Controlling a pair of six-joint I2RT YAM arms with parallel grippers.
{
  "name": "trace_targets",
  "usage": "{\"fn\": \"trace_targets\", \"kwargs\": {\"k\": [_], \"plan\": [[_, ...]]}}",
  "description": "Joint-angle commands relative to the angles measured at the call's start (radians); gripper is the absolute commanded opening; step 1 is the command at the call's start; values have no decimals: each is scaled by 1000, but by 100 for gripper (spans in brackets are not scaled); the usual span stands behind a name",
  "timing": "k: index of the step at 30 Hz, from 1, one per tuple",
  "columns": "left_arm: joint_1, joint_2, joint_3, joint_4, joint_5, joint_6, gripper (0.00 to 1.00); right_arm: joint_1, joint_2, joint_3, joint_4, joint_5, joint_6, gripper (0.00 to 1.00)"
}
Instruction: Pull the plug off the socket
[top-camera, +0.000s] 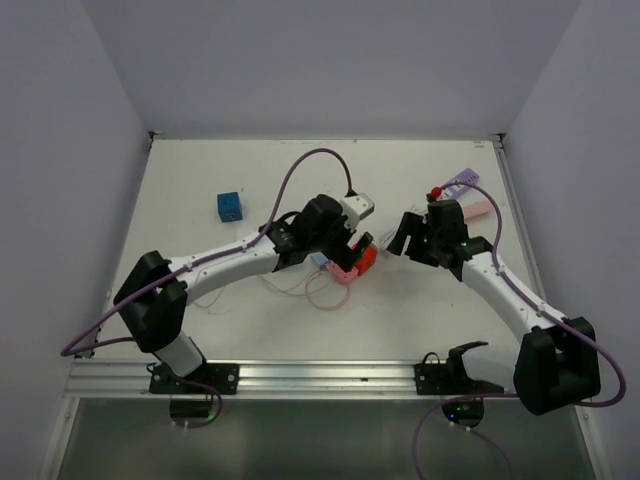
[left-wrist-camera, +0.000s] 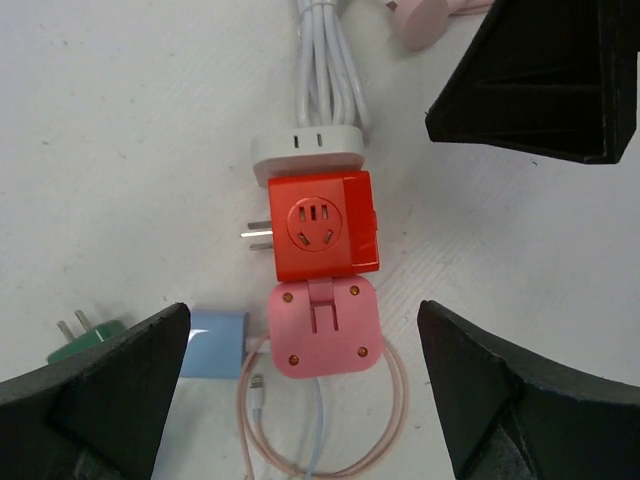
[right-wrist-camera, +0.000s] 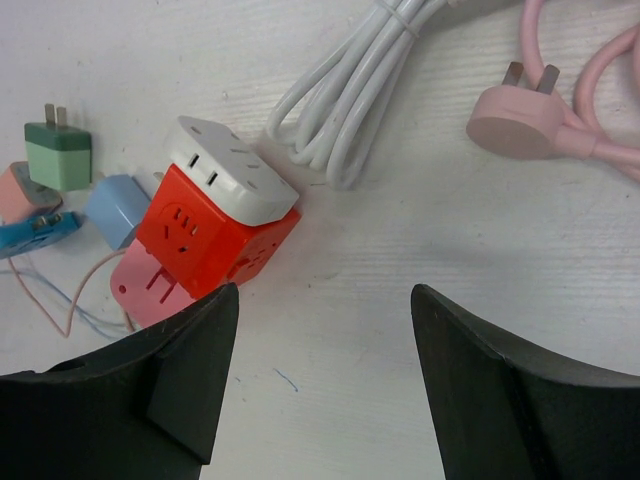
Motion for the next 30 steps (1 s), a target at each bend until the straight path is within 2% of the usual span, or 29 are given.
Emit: {"fn": "trace_targets", "kwargs": {"k": [1,4,5,7,13,17,21,30], "plan": [[6,-47,-71,4,34,-136,100,-5,16,48,45,-69,-29,73],[62,-95,-149,33,53,-356,98,-3,16,45,56,-82,-34,73],[89,-104,-186,49,102,-405,98,-5,18,42,61,-85,-34,73],[151,-138,-226,122,132,-543,96,-3,22,36,70,-102,-26,73],[165,-156,-307,322,190,-766,89,-3,31,18,93,-131,-2,73],[164,-153,-370,426,210,-854,80,-3,27,10,91,-137,-1,73],[164,-115,-384,429,207,-906,76,-3,19,-4,100,-154,3,73],[158,-71,-410,411,190,-964,73,-2,25,-8,105,-168,-1,73]]}}
